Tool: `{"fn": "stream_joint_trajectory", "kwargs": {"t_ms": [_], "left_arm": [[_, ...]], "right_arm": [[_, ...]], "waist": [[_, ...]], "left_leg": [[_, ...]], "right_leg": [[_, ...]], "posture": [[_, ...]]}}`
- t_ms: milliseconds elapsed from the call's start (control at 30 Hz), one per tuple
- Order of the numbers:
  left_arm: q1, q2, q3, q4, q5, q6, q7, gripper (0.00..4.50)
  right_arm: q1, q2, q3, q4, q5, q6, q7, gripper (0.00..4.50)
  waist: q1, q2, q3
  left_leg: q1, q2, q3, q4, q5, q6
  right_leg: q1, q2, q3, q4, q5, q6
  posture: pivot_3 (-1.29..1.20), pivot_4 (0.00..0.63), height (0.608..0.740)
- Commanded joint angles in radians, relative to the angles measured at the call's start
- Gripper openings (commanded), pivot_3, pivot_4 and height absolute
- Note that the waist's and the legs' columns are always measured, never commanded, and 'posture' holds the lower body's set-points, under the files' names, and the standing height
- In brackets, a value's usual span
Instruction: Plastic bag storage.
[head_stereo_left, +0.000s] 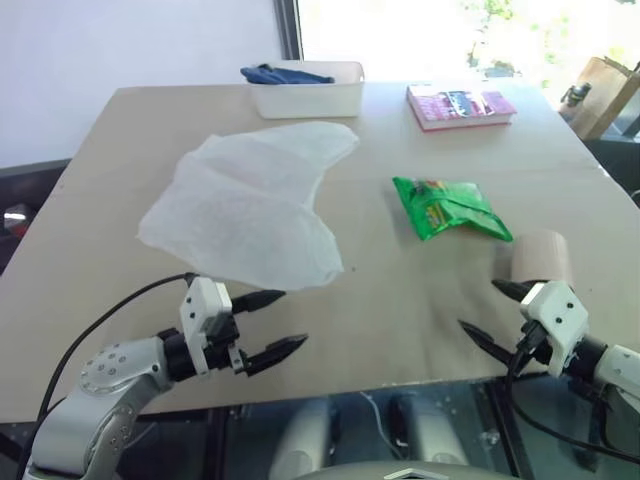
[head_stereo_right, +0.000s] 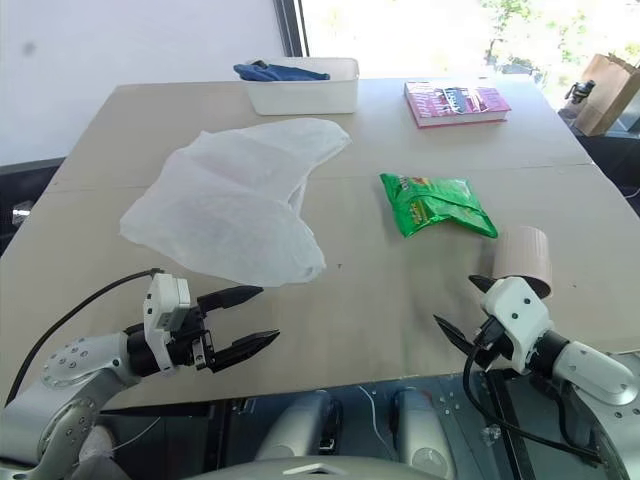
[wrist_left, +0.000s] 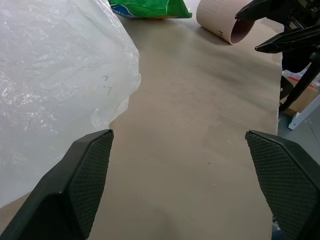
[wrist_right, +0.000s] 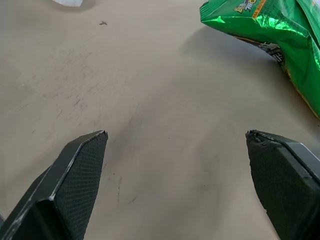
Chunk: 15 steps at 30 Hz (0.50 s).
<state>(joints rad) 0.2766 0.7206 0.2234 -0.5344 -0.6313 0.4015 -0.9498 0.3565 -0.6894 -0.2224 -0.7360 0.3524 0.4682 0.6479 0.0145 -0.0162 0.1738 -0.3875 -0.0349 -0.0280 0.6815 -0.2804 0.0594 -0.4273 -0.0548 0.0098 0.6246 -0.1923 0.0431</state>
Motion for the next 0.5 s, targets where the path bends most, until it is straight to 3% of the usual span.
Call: {"fn": "stream_joint_trajectory", "kwargs": {"t_ms": [33, 267, 400, 500], "left_arm": [[-0.019, -0.015, 0.003, 0.007, -0.02, -0.018, -0.008, 4.44], [-0.055, -0.05, 0.063, 0.061, -0.086, -0.029, -0.028, 4.44], [-0.158, -0.094, 0.098, 0.042, -0.111, -0.018, 0.089, 4.44], [-0.281, -0.075, 0.097, 0.005, -0.139, 0.082, 0.219, 4.44]], "right_arm": [[-0.007, 0.004, 0.001, -0.021, 0.0, -0.037, 0.01, 4.5], [-0.031, 0.024, 0.015, -0.019, 0.03, -0.095, 0.044, 4.5], [-0.002, 0.024, 0.004, -0.065, 0.069, -0.178, 0.12, 4.5], [0.024, 0.019, -0.039, -0.104, 0.129, -0.217, 0.168, 4.5]], "waist": [[0.0, 0.0, 0.0], [0.0, 0.0, 0.0], [0.005, 0.0, 0.0], [0.004, 0.0, 0.0]], "left_leg": [[0.0, 0.0, 0.0, 0.0, 0.0, 0.0], [0.0, 0.001, 0.0, 0.0, 0.0, 0.0], [0.0, 0.0, 0.0, 0.001, 0.0, 0.0], [0.001, 0.0, 0.0, 0.001, 0.0, 0.0]], "right_leg": [[0.0, 0.0, 0.0, 0.0, 0.0, 0.0], [0.0, 0.001, 0.0, 0.0, 0.0, 0.0], [0.001, 0.001, 0.0, 0.0, 0.0, 0.0], [0.001, 0.001, -0.001, 0.0, 0.0, 0.0]], "posture": [[0.0, 0.15, 0.74], [0.0, 0.15, 0.74], [0.0, 0.15, 0.74], [0.0, 0.15, 0.74]]}}
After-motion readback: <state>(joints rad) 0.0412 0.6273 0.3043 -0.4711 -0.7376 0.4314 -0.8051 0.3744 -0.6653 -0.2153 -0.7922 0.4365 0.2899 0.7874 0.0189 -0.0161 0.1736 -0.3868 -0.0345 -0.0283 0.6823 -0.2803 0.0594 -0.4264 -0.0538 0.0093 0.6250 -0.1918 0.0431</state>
